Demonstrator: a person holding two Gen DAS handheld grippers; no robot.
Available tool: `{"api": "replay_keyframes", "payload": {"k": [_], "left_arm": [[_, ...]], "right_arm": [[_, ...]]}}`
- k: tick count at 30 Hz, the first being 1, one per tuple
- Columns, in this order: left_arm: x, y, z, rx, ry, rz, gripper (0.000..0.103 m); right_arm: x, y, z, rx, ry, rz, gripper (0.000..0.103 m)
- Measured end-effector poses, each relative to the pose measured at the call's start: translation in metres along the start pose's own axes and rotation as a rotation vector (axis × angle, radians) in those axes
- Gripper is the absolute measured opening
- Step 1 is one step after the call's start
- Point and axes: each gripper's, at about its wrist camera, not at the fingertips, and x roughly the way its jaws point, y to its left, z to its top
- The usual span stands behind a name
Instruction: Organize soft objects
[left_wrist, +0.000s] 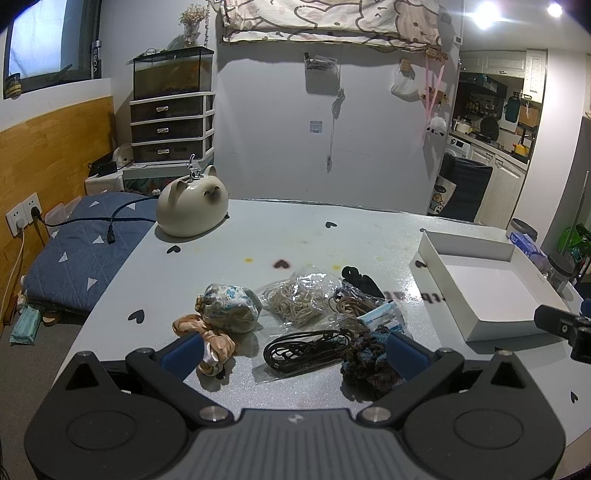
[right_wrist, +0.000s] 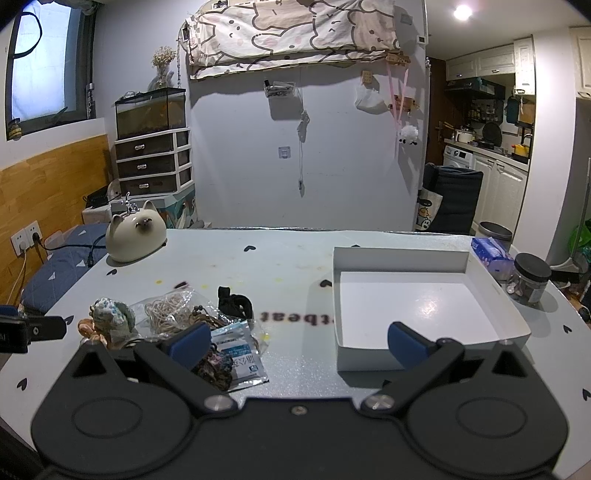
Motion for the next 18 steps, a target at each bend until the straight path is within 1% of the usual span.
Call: {"api": "replay_keyframes", "payload": {"k": [18], "left_arm": [[0.0000, 0.0000, 0.0000, 0.000, 0.000, -0.001, 0.103]], "right_arm": [[0.0012, 0.0002, -0.0011, 0.000, 0.002, 0.001, 0.103]]}}
